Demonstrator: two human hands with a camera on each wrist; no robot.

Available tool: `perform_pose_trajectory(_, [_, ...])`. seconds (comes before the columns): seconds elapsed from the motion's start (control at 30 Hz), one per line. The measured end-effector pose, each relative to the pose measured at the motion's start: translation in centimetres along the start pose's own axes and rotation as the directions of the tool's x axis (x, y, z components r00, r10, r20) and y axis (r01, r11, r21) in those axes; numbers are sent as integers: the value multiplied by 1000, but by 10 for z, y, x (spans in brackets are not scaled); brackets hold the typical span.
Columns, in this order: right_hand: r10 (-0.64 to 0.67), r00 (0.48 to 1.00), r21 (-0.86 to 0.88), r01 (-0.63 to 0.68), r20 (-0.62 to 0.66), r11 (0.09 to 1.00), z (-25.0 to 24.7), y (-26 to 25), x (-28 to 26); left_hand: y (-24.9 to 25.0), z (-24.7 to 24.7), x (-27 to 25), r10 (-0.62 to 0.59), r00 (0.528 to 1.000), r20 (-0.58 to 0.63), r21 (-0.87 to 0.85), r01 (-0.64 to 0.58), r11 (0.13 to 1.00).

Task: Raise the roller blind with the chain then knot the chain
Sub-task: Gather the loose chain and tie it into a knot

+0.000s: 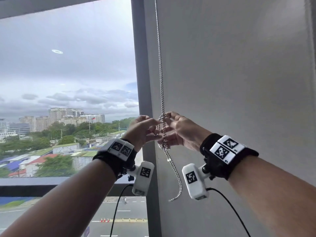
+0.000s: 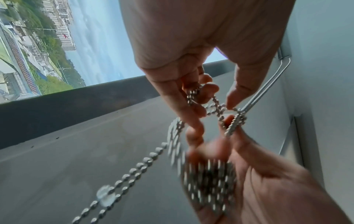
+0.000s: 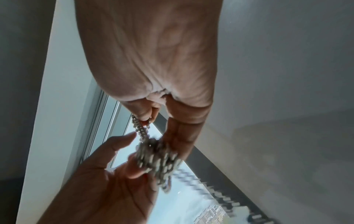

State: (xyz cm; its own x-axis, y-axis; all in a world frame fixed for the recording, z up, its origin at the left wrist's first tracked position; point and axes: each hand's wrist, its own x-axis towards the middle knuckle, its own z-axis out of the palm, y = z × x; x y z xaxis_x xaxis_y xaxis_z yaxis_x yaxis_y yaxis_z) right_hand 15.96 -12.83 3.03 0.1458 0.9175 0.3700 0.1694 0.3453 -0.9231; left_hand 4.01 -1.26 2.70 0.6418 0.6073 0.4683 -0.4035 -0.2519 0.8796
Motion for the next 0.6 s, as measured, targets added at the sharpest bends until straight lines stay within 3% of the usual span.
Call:
perform_pose_trajectory(0.07, [-51,998,-177,42,-46,983,-3,7,0,7,-9,0,38,999,-38,80,-35,996])
perform_pose_trajectory(0.17, [-153,986,-276,128,-72,953,-6,22,2,12,-20,-8,30,999,-29,137,-25,990])
perform_pose_trajectory(0.33, [-270,952,-447,182,-142,876,-5,40,9,-5,-26,-32,-50,999,-17,-33,50,998])
perform_pose_trajectory(0.4, [-294,943,-539,169,-155,825,-3,42,11,-15,-29,-41,-58,998,-32,82,61,995])
perform_pose_trajectory(0.5, [-307,932,-600,137,-192,789,-2,45,14,-24,-35,-50,-60,997,-54,417,77,906])
perform_pose_trajectory(0.53, [-305,929,-600,123,-212,791,-3,47,15,-26,-38,-53,-51,997,-59,442,72,894])
perform_pose_trajectory(0.6, [-283,920,-543,97,-270,834,-4,50,16,-33,-45,-57,-52,996,-75,337,75,939])
